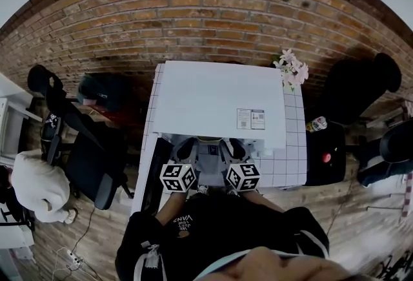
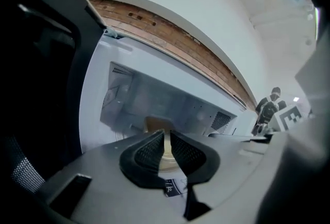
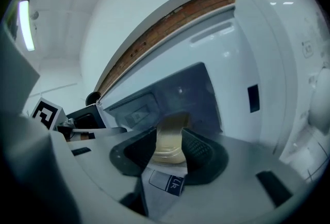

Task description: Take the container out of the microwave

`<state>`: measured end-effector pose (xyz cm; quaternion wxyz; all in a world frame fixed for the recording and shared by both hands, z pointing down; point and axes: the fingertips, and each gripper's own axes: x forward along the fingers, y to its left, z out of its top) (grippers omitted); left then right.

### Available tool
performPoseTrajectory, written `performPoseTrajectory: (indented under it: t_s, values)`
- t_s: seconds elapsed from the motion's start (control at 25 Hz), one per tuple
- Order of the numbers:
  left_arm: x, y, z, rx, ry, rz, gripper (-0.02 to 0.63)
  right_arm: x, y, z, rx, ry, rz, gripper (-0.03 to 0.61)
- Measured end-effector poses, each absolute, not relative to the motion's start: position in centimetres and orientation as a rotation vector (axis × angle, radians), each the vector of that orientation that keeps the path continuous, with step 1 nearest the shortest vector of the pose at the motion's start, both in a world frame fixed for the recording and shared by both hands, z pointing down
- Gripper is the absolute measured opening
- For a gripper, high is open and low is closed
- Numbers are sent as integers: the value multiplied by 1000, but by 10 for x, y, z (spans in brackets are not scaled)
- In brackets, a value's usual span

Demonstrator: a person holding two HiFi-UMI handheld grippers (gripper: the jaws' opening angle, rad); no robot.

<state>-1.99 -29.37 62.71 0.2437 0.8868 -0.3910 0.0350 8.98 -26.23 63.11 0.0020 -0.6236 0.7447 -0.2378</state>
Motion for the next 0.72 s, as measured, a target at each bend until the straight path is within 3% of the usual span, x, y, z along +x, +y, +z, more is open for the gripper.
performPoseTrajectory:
  t_s: [0.28, 0.72]
  values:
    - [-17, -308, 645, 2362, -1048, 104, 162, 90, -274, 651, -1991, 2269, -816, 162]
    - [-7, -325, 663, 2304, -1037, 134, 244, 89, -293, 662, -2048, 2173, -834, 245]
